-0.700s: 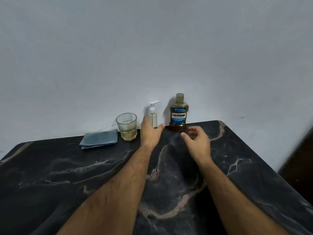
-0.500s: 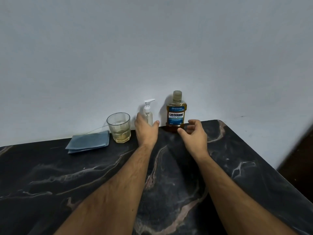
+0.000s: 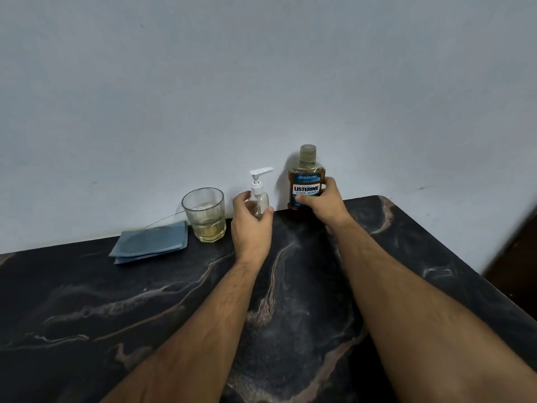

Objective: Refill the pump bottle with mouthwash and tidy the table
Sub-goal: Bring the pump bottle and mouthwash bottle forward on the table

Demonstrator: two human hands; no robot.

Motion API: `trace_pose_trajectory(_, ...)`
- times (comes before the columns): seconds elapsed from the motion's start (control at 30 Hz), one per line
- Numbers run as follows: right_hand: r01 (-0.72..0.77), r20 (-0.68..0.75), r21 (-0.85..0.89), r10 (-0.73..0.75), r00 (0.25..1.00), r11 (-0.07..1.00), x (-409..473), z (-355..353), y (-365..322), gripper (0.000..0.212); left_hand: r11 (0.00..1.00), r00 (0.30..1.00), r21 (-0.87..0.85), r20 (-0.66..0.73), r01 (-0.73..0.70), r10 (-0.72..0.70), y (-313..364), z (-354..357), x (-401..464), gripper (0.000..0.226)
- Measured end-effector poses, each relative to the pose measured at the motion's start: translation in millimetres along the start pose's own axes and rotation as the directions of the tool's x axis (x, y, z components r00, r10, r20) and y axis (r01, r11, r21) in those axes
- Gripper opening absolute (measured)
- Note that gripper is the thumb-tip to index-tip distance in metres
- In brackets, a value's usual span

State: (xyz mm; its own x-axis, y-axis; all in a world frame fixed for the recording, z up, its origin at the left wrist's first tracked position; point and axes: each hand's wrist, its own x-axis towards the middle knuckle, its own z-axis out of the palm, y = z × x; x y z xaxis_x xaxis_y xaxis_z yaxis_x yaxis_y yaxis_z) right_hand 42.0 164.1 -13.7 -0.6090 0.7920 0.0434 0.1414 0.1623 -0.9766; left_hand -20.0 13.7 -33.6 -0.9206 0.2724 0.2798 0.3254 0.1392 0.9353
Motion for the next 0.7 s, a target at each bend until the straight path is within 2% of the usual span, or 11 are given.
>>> trace_pose_trajectory(0.17, -0.006, -0.011, -0.114, 0.005, 1.000, 0.993, -20.3, -2.3, -1.9, 0.045, 0.999, 0.999, -0.031, 0.040, 0.023, -0.021, 8.1, -27.6, -26.6, 0.050)
trace_pose_trajectory(0.7, 0.099, 0.057, -0.070, -0.095, 0.994, 0.993, -265.7, -51.5, -22.5, 0.042, 0.997, 0.982, 0.030, 0.172, 0.068, -0.072, 49.1, -160.8, -194.4, 0.055)
